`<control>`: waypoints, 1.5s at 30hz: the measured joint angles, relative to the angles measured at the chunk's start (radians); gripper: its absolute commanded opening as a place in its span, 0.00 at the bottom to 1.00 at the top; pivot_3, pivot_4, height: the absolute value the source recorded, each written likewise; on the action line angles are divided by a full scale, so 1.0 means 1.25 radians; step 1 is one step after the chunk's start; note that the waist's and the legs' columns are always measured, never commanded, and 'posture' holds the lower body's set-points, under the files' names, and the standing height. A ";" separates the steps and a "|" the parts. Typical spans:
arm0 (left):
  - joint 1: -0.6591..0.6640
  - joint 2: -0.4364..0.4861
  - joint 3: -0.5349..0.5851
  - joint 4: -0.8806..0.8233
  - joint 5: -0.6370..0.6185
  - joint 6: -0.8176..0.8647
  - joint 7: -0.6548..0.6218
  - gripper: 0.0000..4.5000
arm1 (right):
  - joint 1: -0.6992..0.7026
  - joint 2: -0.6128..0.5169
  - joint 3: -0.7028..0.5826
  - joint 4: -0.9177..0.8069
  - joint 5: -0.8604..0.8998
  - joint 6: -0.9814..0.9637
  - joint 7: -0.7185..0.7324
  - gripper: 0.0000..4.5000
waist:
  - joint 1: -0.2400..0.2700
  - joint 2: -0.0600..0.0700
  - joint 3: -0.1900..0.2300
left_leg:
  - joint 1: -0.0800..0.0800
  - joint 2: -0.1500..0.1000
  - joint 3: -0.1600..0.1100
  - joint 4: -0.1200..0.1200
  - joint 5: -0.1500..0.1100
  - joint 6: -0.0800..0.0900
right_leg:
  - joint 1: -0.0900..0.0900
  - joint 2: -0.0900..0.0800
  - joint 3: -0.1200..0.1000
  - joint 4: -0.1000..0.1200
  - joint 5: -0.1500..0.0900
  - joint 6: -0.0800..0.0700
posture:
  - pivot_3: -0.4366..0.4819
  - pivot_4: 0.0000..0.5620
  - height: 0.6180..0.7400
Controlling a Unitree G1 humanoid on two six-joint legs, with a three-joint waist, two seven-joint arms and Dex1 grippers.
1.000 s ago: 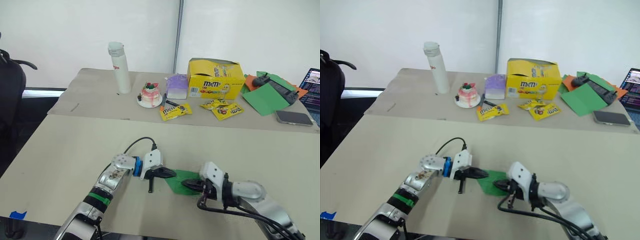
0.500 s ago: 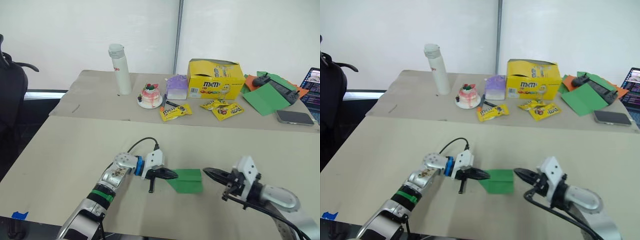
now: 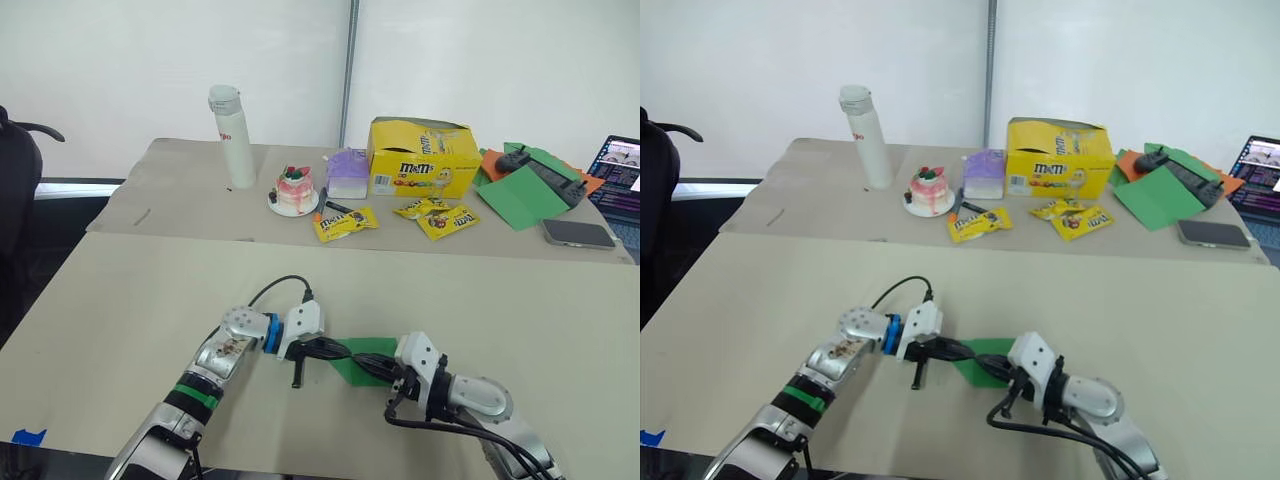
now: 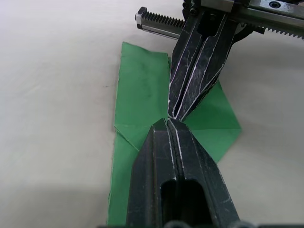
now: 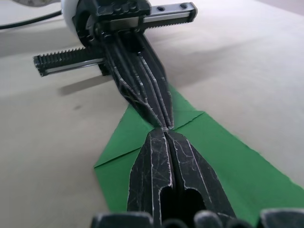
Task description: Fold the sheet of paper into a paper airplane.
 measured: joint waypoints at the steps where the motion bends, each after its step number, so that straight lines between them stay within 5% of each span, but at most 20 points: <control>1: 0.001 0.000 -0.001 -0.002 0.000 0.000 -0.001 0.00 | 0.014 -0.008 -0.020 0.003 0.009 -0.009 0.000 0.01 | 0.003 0.000 0.000 | 0.000 0.000 0.000 0.000 0.000 0.000 | 0.000 -0.001 0.000 0.000 0.000 0.000 | 0.48 0.27 1.00; 13: -0.016 -0.011 -0.006 0.035 -0.001 -0.017 -0.014 0.00 | 0.095 -0.103 -0.225 0.025 0.076 0.001 0.001 0.01 | 0.009 0.000 0.000 | 0.001 0.000 0.000 0.000 0.000 0.000 | 0.002 -0.001 0.001 -0.001 0.000 0.000 | 0.48 0.27 1.00; 21: -0.011 -0.016 0.001 0.027 -0.001 -0.015 0.001 0.00 | -0.045 -0.098 -0.108 -0.108 0.072 0.089 0.012 0.01 | 0.009 0.003 0.001 | -0.002 0.000 0.000 0.000 0.000 0.000 | -0.001 0.000 0.000 -0.001 0.000 0.000 | 0.48 0.27 1.00; 29: 0.047 0.005 0.024 -0.041 -0.001 -0.013 0.068 0.00 | -0.120 -0.096 0.005 -0.018 -0.027 0.121 0.016 0.01 | -0.002 0.002 0.001 | -0.001 0.000 0.000 -0.001 0.000 0.000 | -0.001 0.000 0.001 0.000 0.000 0.000 | 0.48 0.27 1.00; 37: 0.108 0.105 0.135 -0.087 -0.039 0.034 0.127 0.00 | -0.161 -0.095 0.017 0.067 -0.038 0.048 0.052 0.01 | -0.015 0.001 0.002 | 0.005 0.002 0.000 -0.002 0.000 0.000 | 0.001 0.001 0.001 0.001 -0.001 -0.002 | 0.48 0.27 1.00; 45: 0.131 0.114 0.167 -0.159 -0.059 0.119 0.169 0.00 | -0.183 -0.095 -0.011 0.091 0.005 0.045 0.102 0.01 | -0.007 0.001 0.004 | -0.001 0.002 0.000 -0.002 0.000 0.000 | -0.002 -0.002 0.000 0.001 -0.001 -0.002 | 0.48 0.27 1.00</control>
